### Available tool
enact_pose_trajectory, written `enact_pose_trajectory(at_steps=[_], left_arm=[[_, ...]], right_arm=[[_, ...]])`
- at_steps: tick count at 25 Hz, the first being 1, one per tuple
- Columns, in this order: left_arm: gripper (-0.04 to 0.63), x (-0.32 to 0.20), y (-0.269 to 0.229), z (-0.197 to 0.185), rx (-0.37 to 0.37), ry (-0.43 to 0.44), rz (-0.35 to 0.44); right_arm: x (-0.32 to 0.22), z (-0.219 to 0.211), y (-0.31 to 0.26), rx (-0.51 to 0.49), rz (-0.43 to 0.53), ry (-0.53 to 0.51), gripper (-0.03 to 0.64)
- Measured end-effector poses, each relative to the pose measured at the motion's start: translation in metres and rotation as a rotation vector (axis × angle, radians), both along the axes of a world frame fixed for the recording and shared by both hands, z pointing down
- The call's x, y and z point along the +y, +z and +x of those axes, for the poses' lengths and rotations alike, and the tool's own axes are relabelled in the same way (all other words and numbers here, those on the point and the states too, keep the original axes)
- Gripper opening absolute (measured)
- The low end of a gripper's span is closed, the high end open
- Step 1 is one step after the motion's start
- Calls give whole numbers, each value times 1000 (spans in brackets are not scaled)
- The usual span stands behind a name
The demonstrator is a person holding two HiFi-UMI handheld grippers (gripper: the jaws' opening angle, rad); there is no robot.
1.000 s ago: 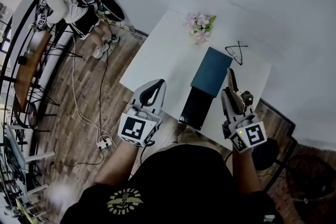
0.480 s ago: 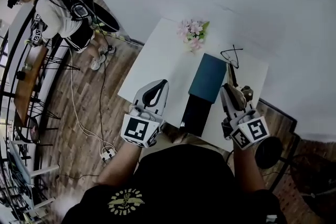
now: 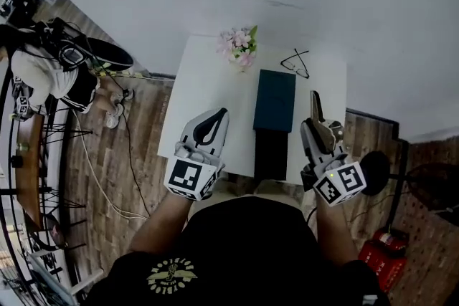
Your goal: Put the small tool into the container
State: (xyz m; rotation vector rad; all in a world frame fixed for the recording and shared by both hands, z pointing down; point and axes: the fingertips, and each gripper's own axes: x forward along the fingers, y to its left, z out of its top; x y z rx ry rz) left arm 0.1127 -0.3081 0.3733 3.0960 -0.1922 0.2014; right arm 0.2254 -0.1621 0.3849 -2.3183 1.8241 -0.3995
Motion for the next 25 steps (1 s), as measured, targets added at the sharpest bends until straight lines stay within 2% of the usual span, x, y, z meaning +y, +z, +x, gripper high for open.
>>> enact_pose_trajectory(at_steps=[7,18,25], left_arm=[[8,-10,6,-22,30,112,-42],[8,-22,33,-2,7,291,-82],[8,-20,47,-1,-5,331,-112]], right_arm=[[7,-44,5,28,-30,143,43],[1,-63,38,-9,-92,295,43],[1,-76,57,-21,-120,332,43]])
